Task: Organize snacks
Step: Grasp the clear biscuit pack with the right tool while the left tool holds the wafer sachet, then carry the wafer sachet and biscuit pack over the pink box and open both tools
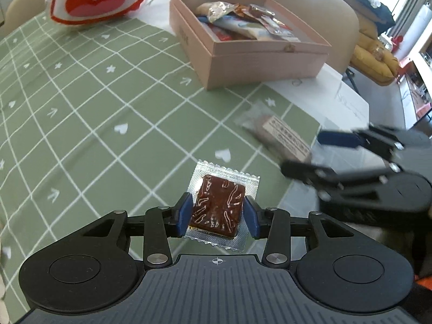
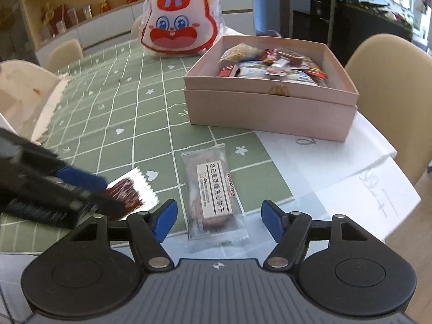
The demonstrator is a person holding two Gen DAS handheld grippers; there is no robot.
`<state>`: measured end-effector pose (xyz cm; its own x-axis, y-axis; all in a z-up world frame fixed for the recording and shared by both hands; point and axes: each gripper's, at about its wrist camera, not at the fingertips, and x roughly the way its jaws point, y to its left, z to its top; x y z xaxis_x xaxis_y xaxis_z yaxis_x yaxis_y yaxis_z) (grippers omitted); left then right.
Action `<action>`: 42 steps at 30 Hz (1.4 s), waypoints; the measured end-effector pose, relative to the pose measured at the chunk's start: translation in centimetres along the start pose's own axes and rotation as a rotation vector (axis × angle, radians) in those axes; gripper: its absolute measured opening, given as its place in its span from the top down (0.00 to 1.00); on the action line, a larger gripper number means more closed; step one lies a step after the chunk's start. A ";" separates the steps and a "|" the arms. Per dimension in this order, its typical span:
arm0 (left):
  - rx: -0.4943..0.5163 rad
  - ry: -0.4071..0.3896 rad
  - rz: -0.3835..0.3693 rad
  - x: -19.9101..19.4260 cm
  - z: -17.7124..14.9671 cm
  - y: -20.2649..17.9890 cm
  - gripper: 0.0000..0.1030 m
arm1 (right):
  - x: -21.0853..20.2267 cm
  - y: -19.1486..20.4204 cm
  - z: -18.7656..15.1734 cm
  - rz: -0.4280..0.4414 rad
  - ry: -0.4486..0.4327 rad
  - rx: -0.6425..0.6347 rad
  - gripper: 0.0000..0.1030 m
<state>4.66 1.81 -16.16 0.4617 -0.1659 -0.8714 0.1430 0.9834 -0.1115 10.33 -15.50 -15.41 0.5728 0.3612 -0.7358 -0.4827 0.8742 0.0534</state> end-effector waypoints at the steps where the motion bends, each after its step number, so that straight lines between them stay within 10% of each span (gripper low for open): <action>1: 0.008 -0.003 0.002 0.0 -0.2 -0.1 0.56 | 0.2 0.0 0.2 -0.002 0.001 -0.014 0.33; 5: 0.044 -0.015 0.013 -0.1 -0.5 -0.5 0.55 | 1.2 0.5 0.6 -0.016 0.009 -0.078 0.36; 8: 0.068 -0.014 0.022 -0.1 -0.5 -0.8 0.55 | 1.0 0.8 1.0 -0.005 0.020 -0.106 0.63; 26: 0.161 -0.180 0.017 -4.6 -2.4 -4.0 0.59 | -10.7 -2.3 -0.4 -0.067 -0.144 0.001 0.63; 34: 0.118 -0.539 -0.092 -13.8 8.0 -4.7 0.59 | -18.0 -5.8 7.7 -0.149 -0.361 -0.015 0.63; 42: -0.149 -0.443 -0.143 -4.8 19.0 -0.9 0.58 | -16.5 -8.1 15.4 -0.209 -0.385 0.045 0.63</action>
<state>18.97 0.31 -2.79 0.7794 -0.2837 -0.5587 0.1201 0.9427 -0.3111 14.99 -23.49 6.66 0.8643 0.2618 -0.4295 -0.3053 0.9516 -0.0342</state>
